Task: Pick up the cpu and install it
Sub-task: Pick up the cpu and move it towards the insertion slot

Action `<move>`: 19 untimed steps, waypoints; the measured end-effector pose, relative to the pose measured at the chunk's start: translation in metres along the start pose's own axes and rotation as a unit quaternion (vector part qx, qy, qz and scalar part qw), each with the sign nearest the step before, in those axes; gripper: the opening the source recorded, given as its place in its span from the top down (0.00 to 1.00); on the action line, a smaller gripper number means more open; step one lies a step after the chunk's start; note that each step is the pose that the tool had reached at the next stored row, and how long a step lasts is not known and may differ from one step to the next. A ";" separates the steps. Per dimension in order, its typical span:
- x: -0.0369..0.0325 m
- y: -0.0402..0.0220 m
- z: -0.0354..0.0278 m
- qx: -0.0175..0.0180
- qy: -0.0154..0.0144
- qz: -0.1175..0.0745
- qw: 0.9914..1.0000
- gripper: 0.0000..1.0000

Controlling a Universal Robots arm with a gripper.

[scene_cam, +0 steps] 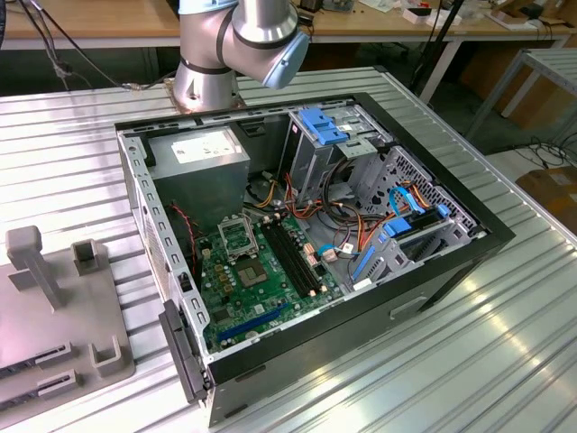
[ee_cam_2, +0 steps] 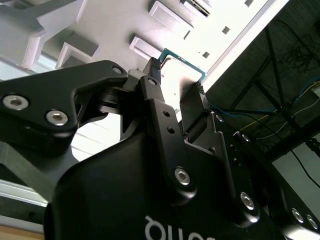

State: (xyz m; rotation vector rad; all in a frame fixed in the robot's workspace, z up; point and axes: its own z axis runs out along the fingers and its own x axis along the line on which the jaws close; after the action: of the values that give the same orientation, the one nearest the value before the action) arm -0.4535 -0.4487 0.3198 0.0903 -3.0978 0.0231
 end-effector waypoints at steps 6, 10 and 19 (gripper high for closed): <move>0.0001 0.0000 -0.0020 0.000 0.000 0.000 1.000 0.59; 0.0001 -0.0001 -0.0036 0.000 0.000 0.000 1.000 0.59; 0.0003 -0.0001 -0.0071 0.000 0.001 0.000 1.000 0.59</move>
State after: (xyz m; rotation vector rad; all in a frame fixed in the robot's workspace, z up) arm -0.4535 -0.4487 0.3269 0.0903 -3.0968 0.0232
